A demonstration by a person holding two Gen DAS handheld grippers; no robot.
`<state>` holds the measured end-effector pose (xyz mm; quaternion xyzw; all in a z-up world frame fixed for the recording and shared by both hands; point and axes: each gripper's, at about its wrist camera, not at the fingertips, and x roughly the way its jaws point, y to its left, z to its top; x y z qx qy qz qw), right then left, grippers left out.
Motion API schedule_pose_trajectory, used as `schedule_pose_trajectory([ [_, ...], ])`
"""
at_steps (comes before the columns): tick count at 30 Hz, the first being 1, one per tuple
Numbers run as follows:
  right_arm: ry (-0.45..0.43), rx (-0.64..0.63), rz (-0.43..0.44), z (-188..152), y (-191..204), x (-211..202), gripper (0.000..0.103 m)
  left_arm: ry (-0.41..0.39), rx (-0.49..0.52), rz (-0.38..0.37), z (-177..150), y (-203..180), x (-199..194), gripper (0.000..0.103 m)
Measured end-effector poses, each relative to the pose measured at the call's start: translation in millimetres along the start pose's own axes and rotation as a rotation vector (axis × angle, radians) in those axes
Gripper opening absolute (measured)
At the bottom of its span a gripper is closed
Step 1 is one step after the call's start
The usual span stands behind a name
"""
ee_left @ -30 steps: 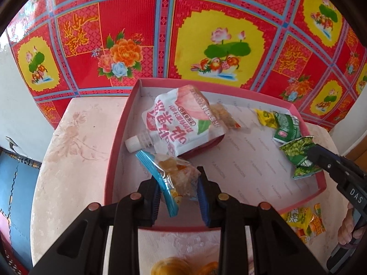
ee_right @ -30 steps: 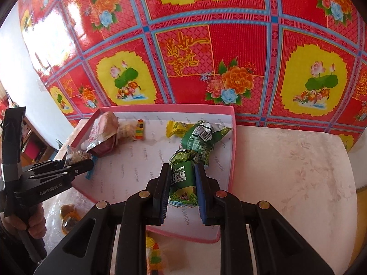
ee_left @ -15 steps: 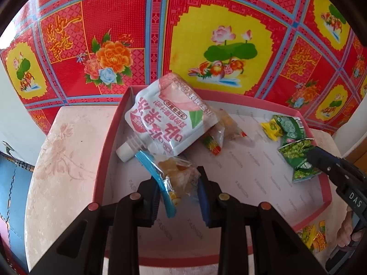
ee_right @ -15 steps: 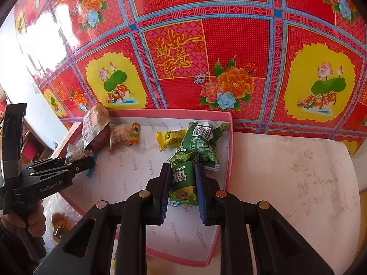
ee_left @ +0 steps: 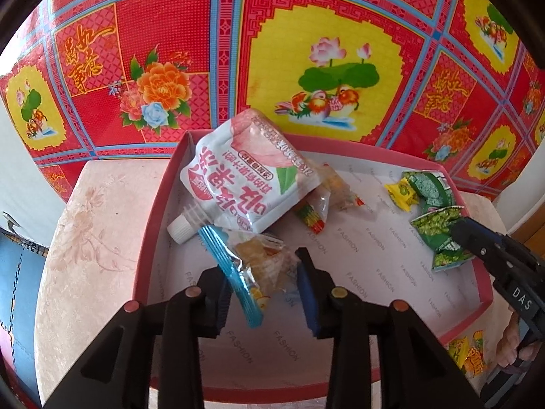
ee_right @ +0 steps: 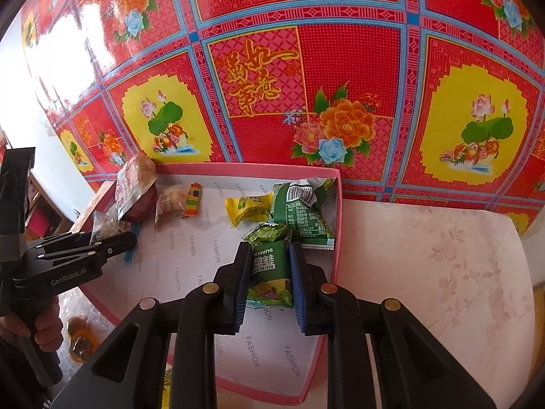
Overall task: Organize snacks
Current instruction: 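Release the clear bag into the box while the right gripper releases the green bag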
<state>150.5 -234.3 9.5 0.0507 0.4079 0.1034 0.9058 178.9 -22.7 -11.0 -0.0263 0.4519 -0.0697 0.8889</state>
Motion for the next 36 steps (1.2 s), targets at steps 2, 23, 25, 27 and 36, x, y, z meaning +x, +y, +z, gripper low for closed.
schedule_pose_trajectory([
  [2,-0.002,0.005,0.007,-2,0,-2,0.032,0.004,-0.006,-0.010,0,1,-2,0.042],
  [23,-0.069,0.029,0.043,-19,4,-52,0.046,-0.028,0.007,-0.083,-17,-3,-49,0.060],
  [25,-0.072,0.025,0.044,-20,6,-56,0.046,-0.038,0.009,-0.073,-15,-1,-53,0.061],
  [27,-0.078,0.020,0.047,-21,8,-62,0.046,-0.047,0.010,-0.068,-15,0,-58,0.061],
  [36,-0.084,0.016,0.049,-25,13,-72,0.046,-0.067,-0.002,-0.054,-15,2,-70,0.061],
])
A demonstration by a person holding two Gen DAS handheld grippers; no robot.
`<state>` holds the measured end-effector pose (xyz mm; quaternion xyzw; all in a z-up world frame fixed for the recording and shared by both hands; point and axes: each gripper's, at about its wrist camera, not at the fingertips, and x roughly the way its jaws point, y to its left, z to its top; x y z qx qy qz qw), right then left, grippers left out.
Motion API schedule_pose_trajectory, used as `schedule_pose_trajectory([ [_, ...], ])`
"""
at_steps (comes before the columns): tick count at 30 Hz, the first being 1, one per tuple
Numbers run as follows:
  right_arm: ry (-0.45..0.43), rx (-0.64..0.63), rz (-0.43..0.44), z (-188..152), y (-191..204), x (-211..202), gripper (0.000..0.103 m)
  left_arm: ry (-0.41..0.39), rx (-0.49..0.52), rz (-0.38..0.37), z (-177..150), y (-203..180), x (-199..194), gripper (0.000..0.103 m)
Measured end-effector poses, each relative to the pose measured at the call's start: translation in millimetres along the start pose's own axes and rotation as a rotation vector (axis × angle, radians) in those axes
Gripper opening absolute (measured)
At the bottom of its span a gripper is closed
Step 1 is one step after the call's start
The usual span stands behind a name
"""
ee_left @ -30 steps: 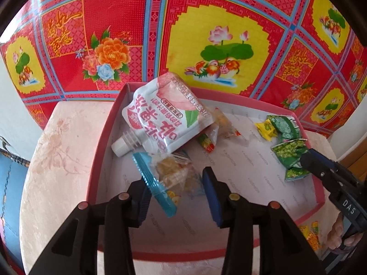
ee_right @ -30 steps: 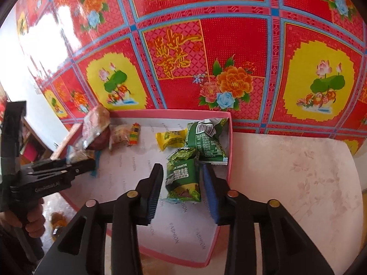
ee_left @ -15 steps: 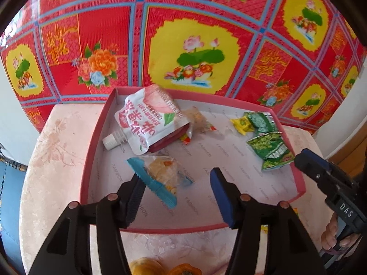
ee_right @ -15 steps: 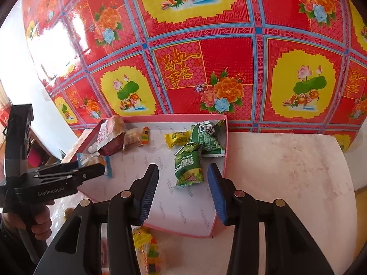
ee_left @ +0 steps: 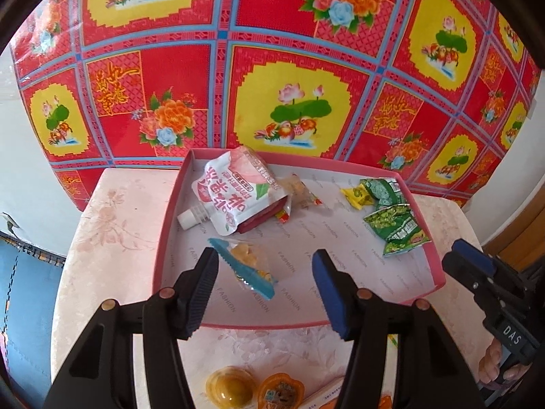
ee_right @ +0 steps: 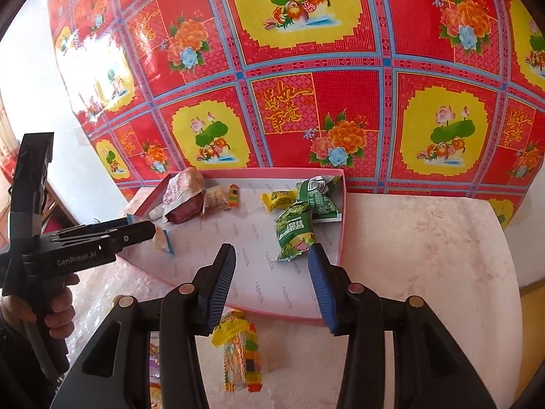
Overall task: Organize snacks
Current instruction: 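Release the clear bag into the box while the right gripper releases the green bag, then grasp the yellow jelly cup with the left gripper while the right grasps the rainbow candy pack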
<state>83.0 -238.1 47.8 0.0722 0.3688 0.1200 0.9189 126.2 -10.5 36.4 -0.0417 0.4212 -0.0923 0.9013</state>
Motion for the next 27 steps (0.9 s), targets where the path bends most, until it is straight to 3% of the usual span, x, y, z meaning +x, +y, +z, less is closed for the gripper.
schedule_pose_trajectory([
  [27,0.022,-0.021,0.001,-21,24,-28,0.046,-0.014,-0.073,0.048,-39,34,-43,0.061],
])
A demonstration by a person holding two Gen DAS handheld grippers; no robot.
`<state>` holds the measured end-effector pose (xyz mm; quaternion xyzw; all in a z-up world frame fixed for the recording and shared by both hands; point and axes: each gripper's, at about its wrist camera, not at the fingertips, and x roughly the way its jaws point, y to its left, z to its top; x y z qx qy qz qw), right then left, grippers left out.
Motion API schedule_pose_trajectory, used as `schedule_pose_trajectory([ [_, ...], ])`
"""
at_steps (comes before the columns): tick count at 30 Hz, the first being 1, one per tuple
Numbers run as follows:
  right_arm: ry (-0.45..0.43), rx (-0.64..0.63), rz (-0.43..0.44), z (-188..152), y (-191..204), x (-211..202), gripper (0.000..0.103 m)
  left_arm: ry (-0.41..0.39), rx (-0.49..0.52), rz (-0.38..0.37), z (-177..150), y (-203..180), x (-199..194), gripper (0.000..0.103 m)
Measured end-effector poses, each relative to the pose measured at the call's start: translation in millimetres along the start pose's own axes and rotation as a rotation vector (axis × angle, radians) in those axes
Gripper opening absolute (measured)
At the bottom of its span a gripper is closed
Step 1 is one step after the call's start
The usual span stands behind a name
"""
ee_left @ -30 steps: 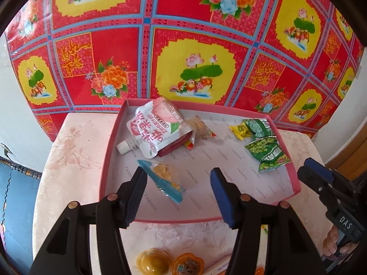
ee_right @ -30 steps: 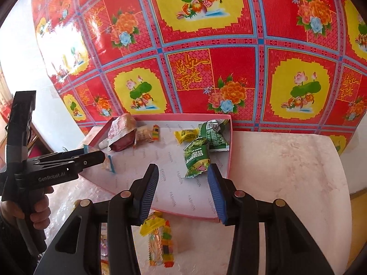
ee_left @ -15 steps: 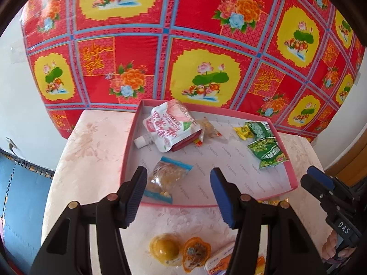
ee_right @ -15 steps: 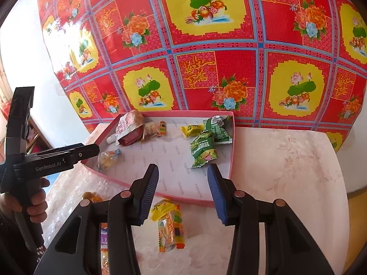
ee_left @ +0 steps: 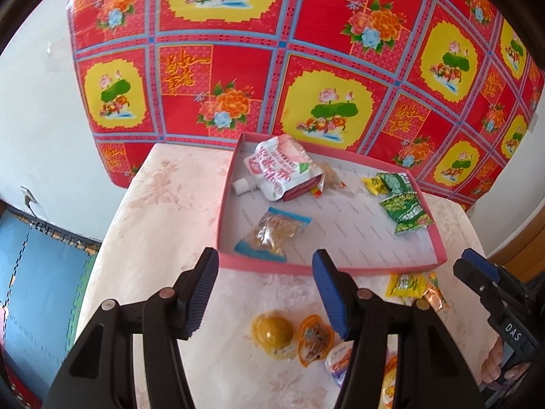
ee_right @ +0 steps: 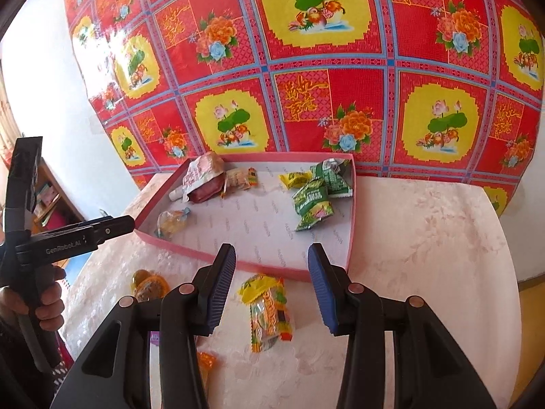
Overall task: Organize snacks
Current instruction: 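Grasp the yellow jelly cup with the left gripper while the right grasps the rainbow candy pack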
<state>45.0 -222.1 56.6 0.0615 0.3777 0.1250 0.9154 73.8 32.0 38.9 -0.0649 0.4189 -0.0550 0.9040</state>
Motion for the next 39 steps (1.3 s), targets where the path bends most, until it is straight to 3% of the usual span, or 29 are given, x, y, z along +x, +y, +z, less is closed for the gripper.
schedule_pose_trajectory([
  [19,0.106,-0.011,-0.013,-35,6,16,0.046,0.065,-0.017,0.010,-42,11,9,0.059],
  [25,0.115,0.008,-0.007,-41,2,17,0.046,0.077,-0.004,-0.002,-48,6,13,0.050],
  [27,0.109,0.022,0.001,-42,0,15,0.045,0.077,0.005,-0.012,-50,3,14,0.041],
  [30,0.101,0.031,-0.004,-44,-4,12,0.036,0.073,0.013,-0.027,-52,0,16,0.033],
  [33,0.104,0.048,-0.014,-45,-8,12,0.023,0.068,0.015,-0.027,-52,0,15,0.033],
  [39,0.097,0.057,-0.012,-48,-12,9,0.022,0.057,0.013,-0.025,-54,0,16,0.032],
])
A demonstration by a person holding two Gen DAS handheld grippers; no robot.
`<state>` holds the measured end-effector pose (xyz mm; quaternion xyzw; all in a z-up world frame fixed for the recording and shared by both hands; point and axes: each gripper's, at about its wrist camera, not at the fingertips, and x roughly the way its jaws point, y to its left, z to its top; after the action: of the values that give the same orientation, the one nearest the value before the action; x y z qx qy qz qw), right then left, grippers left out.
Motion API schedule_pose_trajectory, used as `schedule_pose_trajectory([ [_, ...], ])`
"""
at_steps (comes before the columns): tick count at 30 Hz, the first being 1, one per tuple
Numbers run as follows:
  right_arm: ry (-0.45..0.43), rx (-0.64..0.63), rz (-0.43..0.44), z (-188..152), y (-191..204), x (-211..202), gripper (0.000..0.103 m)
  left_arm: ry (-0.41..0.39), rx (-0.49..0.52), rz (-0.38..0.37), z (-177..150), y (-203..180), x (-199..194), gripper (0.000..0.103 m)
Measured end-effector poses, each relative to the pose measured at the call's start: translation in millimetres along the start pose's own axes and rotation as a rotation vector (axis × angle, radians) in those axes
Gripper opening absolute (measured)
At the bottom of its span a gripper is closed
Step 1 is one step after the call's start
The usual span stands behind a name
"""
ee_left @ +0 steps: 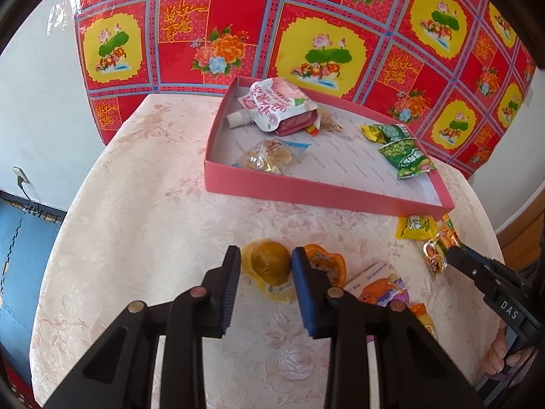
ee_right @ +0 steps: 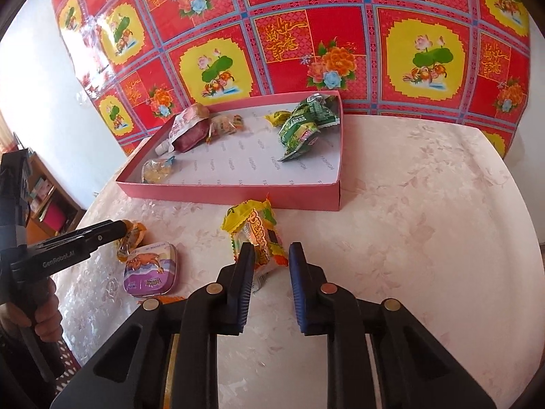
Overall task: Organize snacks
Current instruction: 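Grasp the yellow jelly cup with the left gripper while the right grasps the rainbow candy pack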
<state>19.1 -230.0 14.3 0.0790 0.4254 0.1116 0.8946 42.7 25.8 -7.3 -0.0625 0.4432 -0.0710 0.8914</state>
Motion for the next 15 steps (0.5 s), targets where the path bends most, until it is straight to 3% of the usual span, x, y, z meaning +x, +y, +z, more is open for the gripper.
schedule_pose_trajectory([
  [15,0.022,0.009,-0.002,-2.8,2.5,4.2,0.028,-0.008,0.014,0.004,1.2,-2.3,7.8,0.034],
])
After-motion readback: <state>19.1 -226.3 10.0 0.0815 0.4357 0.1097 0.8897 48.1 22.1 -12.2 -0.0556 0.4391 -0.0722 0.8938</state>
